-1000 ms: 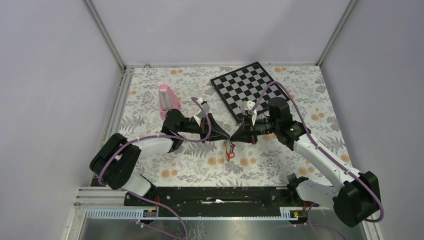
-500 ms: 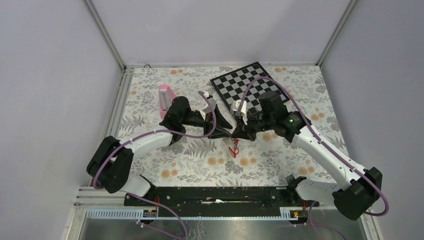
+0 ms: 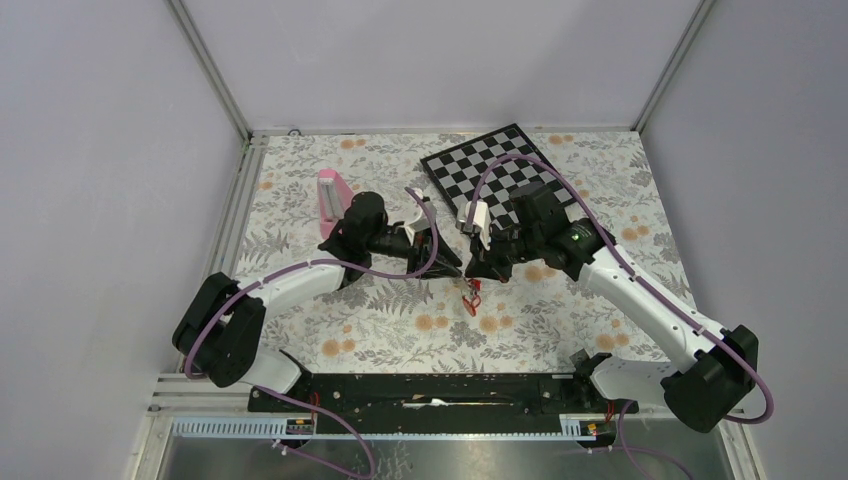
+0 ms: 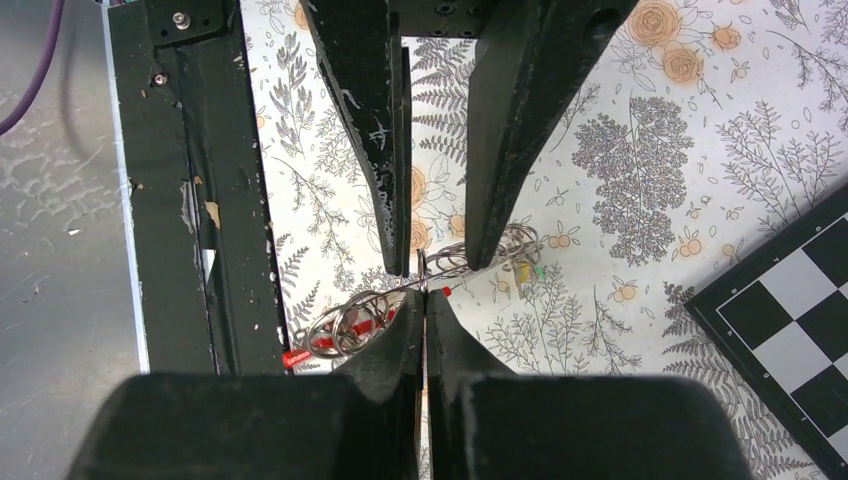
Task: Put the keys on the keyring
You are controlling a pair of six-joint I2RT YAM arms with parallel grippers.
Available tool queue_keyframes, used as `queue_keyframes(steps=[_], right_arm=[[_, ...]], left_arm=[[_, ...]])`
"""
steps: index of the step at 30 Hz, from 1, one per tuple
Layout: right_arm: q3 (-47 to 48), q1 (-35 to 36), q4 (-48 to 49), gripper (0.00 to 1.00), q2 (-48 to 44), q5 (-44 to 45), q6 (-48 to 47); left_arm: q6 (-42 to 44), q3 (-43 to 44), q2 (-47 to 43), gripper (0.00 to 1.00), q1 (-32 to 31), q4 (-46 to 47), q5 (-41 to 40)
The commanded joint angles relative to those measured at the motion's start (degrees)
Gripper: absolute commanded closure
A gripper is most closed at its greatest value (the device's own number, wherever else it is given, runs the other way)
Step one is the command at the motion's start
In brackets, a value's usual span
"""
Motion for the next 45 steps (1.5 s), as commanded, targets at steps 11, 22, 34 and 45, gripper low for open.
queue_keyframes(steps=[11, 22, 34, 45], right_arm=[[1.74, 0.52, 2.50, 1.00, -1.05, -0.39, 0.63], [-1.05, 0.38, 5.67, 0.85, -2.92, 0.27, 1.85], [-6.63, -4.41, 10.36, 0.58, -8.32, -8.70, 5.04], [-8.69, -4.63, 12.75, 0.64, -7.73, -10.74, 5.89]], left_arm=[[1.64, 3.00, -0.57, 0.84, -1.10, -0.06, -0.02], [-2.30, 1.04, -1.12, 1.00, -0.88, 5.98, 1.46], [-19.86, -5.87, -1.33, 1.00, 0.37, 31.81, 1.84], [-21.12, -6.52, -1.44, 1.00, 0.45, 34.18, 1.76]])
